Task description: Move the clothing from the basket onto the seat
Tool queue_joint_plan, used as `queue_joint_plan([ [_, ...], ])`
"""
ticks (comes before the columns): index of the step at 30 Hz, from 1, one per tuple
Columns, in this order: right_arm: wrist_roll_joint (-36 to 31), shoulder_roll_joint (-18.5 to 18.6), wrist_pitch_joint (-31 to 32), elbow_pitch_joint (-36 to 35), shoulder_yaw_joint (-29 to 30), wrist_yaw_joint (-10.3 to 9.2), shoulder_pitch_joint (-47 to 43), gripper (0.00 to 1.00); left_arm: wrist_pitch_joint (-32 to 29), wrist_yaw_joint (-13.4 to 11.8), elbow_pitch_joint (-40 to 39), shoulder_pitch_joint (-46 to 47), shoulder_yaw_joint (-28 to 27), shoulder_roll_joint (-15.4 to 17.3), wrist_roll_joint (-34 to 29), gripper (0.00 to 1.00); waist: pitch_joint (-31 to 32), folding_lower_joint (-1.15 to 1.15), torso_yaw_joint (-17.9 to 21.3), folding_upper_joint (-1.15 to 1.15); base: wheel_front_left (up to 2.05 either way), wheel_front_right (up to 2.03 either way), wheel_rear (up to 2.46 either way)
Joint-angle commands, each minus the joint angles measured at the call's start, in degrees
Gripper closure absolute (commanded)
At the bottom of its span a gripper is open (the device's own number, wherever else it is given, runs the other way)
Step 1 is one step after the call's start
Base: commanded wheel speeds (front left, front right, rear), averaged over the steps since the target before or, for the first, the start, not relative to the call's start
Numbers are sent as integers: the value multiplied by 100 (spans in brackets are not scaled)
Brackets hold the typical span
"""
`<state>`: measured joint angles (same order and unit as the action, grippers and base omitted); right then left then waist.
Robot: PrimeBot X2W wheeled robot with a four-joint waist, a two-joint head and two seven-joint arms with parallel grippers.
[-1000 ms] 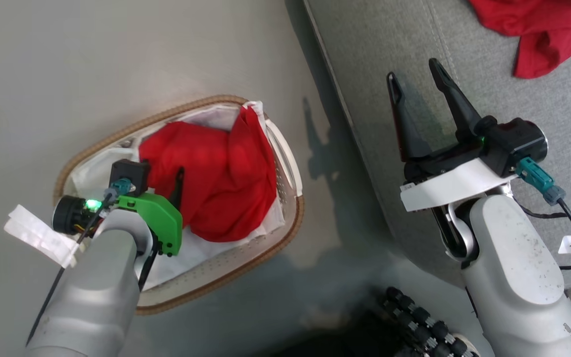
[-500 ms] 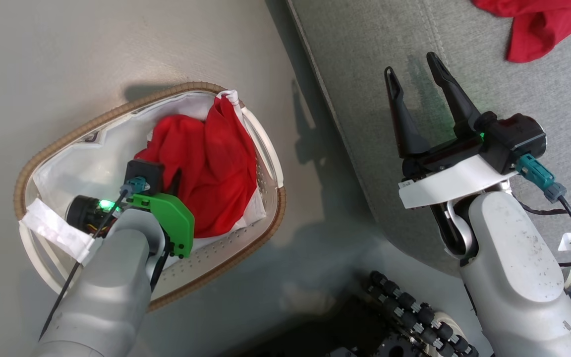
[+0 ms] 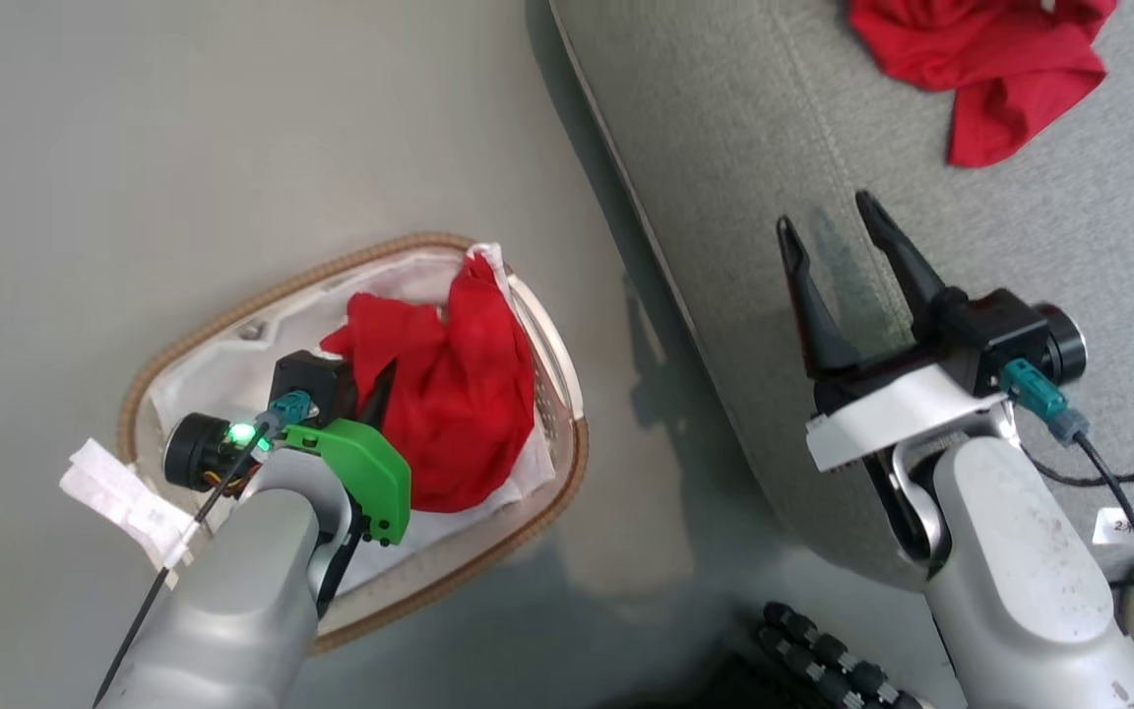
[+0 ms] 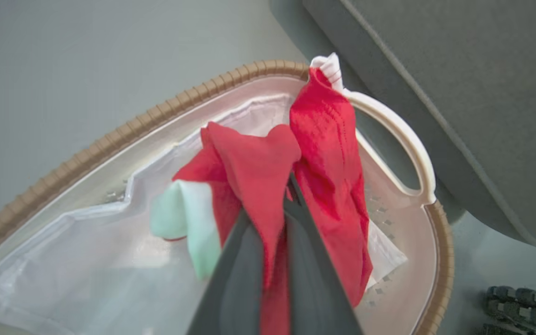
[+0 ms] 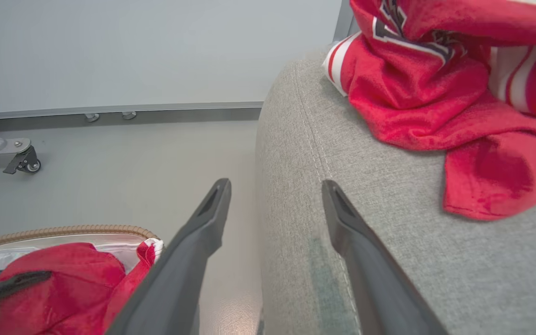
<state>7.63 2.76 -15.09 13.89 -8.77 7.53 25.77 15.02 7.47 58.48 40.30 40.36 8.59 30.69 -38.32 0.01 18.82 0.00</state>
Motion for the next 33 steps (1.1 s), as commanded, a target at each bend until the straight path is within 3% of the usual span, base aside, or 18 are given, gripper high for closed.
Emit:
queue_joint_plan([
  [1,-96,22,-11,64,54,-8,-150,0,17,4,-161,-163,-50,58,-82,100,738,-1,-270,0,0,0,0],
  [15,-530,24,-11,472,103,-8,-973,0,20,3,-1946,-338,-164,343,-482,100,2734,-1,-660,0,0,0,0],
  [25,-679,22,-11,641,-297,-8,-1131,0,6,3,-2727,399,208,637,-347,100,3587,-1,-677,0,0,0,0],
  [33,-819,22,-11,718,-618,-8,-938,0,-180,2,-2998,889,464,764,-238,100,3896,-1,-766,0,0,0,0],
])
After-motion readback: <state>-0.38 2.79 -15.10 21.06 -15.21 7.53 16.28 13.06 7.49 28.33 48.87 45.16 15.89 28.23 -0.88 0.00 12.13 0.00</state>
